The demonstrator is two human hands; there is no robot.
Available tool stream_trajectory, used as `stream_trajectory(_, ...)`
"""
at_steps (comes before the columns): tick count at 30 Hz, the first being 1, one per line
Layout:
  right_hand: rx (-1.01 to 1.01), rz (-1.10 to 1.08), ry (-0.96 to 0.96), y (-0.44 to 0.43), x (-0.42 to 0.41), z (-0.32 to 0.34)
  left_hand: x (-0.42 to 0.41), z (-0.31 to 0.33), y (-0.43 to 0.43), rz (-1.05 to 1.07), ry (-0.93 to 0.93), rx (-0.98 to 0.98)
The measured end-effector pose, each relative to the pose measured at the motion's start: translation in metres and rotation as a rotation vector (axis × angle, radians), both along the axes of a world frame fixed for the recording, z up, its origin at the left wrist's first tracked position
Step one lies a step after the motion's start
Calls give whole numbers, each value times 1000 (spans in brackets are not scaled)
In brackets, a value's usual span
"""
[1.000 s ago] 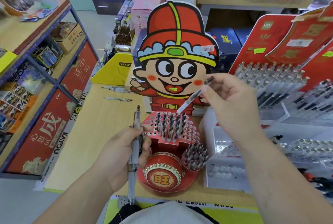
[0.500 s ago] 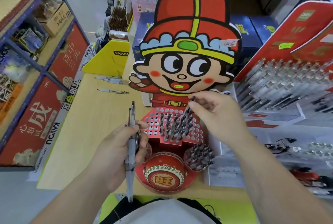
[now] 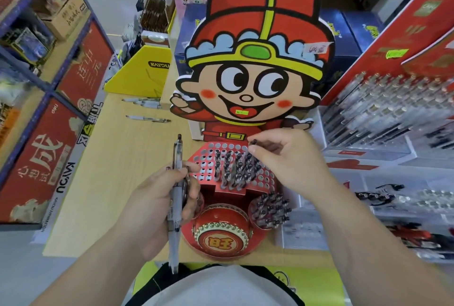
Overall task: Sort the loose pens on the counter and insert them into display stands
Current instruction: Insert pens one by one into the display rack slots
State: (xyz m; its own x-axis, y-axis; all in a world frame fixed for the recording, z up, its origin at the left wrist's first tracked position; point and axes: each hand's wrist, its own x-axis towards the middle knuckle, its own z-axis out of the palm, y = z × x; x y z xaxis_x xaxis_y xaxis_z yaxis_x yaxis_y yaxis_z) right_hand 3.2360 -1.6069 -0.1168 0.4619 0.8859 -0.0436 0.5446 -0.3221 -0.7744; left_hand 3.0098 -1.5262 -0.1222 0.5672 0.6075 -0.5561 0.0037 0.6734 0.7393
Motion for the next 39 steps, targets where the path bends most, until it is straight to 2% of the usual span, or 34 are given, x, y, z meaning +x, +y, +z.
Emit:
stream_trajectory(10, -178, 134, -104, 6, 2, 7, 1, 0, -3, -7, -17, 0)
stream_trajectory(19, -239, 162, -100, 6, 4, 10, 1, 4, -9, -38, -31, 12)
stream_trajectory(22, -147, 97, -11, 2, 1, 12, 3, 8, -11, -58, -46, 25)
stream_trajectory(26, 116, -82, 109, -6, -14, 28, 2, 16, -14, -149, -84, 68)
stream_trajectory(28, 117, -54, 234, -10, -25, 39, 1, 22, -17, -243, -112, 99)
stream_trajectory(32, 80, 101, 607, -16, -42, 48, 6, 35, -25, -430, -131, 155)
stream_trajectory(39, 147, -34, 747, -31, -37, 48, 13, 42, -40, -457, 6, 295)
